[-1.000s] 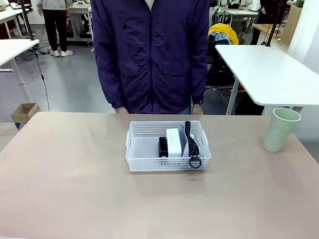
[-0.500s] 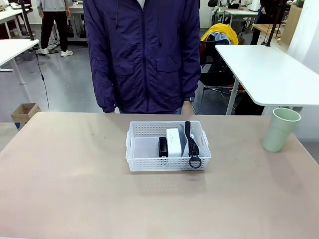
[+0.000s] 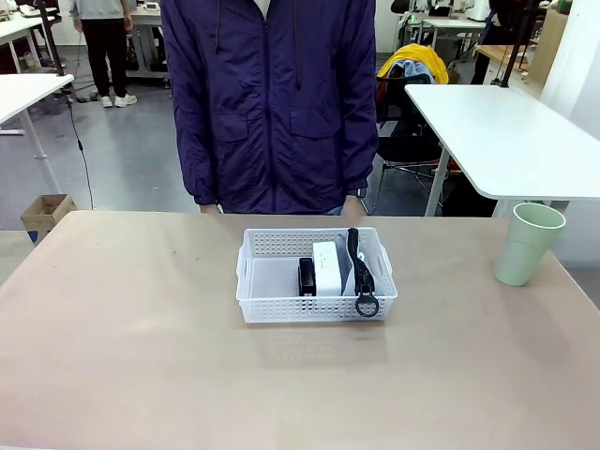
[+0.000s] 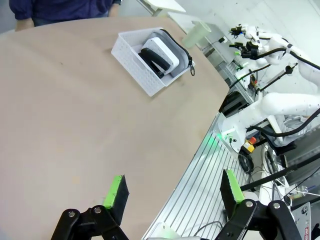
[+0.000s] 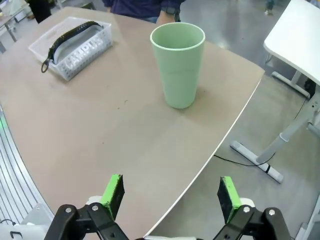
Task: Efficiently arrange items inside the basket to fit them all.
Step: Pick up the Reusable plastic cup and place it inside the Organizing basket.
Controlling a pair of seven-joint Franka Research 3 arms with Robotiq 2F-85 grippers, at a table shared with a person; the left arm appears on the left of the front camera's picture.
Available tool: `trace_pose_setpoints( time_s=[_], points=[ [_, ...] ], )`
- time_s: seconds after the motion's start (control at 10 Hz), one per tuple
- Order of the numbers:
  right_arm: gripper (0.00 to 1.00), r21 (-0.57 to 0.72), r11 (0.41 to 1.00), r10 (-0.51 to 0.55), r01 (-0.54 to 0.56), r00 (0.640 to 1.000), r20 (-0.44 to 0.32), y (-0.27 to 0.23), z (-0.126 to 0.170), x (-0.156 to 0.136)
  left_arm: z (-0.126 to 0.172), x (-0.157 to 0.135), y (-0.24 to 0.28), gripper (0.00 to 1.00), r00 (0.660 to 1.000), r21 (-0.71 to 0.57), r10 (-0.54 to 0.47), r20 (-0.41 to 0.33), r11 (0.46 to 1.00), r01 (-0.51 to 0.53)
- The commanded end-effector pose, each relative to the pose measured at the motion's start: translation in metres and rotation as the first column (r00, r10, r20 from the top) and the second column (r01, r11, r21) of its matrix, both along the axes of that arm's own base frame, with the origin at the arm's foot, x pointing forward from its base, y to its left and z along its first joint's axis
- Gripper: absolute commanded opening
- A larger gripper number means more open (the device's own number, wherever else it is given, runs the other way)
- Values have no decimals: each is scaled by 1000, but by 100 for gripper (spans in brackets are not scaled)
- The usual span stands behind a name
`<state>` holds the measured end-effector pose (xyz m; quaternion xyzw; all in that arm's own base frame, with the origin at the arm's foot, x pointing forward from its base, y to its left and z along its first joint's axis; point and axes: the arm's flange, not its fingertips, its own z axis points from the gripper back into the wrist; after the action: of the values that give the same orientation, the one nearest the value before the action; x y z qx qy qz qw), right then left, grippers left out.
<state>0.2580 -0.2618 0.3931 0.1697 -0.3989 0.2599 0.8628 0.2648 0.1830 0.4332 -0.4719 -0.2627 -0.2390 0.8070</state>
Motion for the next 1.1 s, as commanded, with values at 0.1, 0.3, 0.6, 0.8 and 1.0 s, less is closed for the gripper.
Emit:
trace_pose_setpoints(
  time_s=[0.1,0.3,0.6,0.8,1.0],
  points=[
    [100,0,1000,0,0,1000,0,0,0,0,0,-2,0,97,1000,-10,-10,21,1000,10],
    [100,42,999,29,-32,998,57,4,-27,25,0,-2,0,97,1000,-10,-10,21,1000,10],
    [100,48,991,124,-125,992,27,8,-63,66,0,-2,0,97,1000,-10,-10,21,1000,10],
    [100,62,984,168,-169,985,25,12,-88,100,0,-2,0,97,1000,-10,-10,21,1000,10],
    [100,27,983,179,-179,984,-7,17,-108,125,0,-2,0,97,1000,-10,-10,21,1000,10]
  ],
)
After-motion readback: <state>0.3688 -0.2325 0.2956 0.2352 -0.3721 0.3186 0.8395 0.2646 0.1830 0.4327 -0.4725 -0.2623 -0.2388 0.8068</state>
